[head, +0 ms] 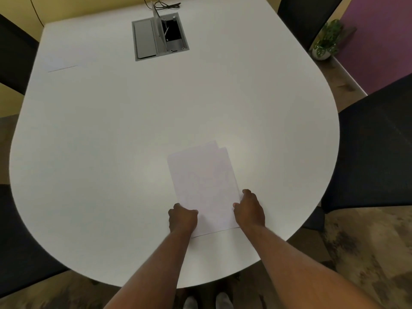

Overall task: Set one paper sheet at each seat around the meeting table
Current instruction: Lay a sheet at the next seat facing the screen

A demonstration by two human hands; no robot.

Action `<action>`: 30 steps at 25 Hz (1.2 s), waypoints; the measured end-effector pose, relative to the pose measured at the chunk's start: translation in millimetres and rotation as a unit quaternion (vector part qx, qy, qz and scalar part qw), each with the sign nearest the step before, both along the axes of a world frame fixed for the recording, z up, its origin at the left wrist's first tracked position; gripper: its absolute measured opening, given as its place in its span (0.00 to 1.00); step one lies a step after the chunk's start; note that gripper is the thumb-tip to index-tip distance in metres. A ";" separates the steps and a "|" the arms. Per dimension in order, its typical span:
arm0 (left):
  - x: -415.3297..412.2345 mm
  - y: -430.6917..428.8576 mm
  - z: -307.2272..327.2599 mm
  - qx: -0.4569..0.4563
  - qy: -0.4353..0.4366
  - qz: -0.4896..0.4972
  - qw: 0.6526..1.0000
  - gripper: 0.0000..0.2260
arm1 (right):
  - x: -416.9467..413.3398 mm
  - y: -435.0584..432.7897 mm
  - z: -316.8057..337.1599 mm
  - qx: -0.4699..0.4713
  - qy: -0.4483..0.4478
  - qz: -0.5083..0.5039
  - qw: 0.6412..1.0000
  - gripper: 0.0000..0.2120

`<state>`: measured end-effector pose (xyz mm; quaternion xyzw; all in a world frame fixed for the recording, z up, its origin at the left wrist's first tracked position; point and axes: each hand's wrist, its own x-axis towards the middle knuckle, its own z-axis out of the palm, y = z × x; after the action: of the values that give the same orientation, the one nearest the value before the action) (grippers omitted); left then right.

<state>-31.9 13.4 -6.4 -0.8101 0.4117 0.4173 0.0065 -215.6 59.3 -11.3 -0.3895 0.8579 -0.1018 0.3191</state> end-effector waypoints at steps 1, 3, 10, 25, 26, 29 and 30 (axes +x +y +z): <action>-0.8 0.3 0.0 -0.002 0.000 0.004 1.000 0.29 | -2.9 0.9 -0.8 -0.006 -0.012 -0.019 1.000 0.19; -1.8 1.3 1.0 -0.010 0.002 0.016 1.000 0.30 | -7.7 3.4 -1.9 -0.011 -0.038 -0.048 0.998 0.17; -1.0 1.7 17.9 -0.062 0.001 0.031 0.998 0.22 | -13.8 9.3 11.7 -0.053 -0.055 -0.079 0.994 0.07; 93.7 -26.4 116.0 -0.182 0.079 0.083 0.977 0.18 | 50.4 -20.8 110.1 -0.249 -0.176 -0.061 0.951 0.10; 105.4 -27.7 122.2 -0.200 0.077 0.090 0.973 0.15 | 59.9 -22.8 115.7 -0.254 -0.178 -0.059 0.949 0.09; 148.3 -28.7 142.6 -0.230 0.086 0.109 0.963 0.08 | 96.8 -23.1 129.2 -0.264 -0.177 -0.052 0.947 0.08; 164.5 -29.3 149.7 -0.234 0.095 0.110 0.961 0.07 | 111.8 -21.4 133.2 -0.268 -0.175 -0.051 0.946 0.09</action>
<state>132.6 -15.9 143.4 -0.7861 0.4050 0.3820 -0.2684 -103.8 37.9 121.9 -0.3923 0.7485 -0.4105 0.3427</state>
